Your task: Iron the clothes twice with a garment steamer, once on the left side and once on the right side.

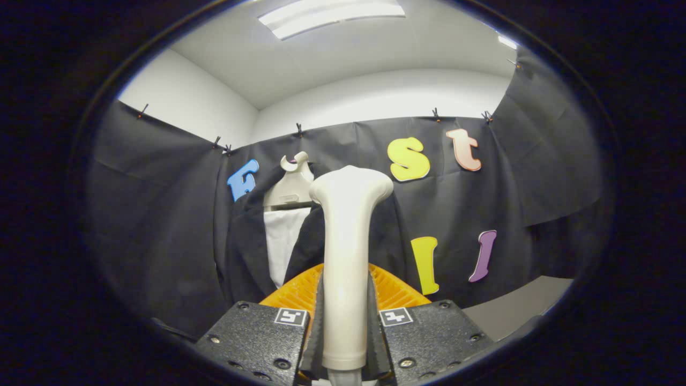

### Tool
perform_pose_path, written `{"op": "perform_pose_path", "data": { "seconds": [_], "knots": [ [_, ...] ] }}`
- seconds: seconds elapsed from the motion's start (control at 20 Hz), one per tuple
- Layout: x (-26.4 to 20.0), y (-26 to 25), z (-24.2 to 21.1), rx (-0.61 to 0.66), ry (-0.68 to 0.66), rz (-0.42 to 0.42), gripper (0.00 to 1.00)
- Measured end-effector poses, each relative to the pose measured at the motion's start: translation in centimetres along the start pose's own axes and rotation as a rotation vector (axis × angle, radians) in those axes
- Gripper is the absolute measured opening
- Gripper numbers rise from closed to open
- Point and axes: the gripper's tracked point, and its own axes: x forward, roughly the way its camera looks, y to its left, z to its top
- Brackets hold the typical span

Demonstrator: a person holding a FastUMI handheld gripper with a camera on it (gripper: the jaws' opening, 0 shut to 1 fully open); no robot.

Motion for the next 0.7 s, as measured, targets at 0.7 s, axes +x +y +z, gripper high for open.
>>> {"op": "perform_pose_path", "data": {
  "seconds": [0.7],
  "knots": [
    [-2.2, -0.3, -8.9, -0.016, 0.186, -0.006, 0.36]
  ]
}}
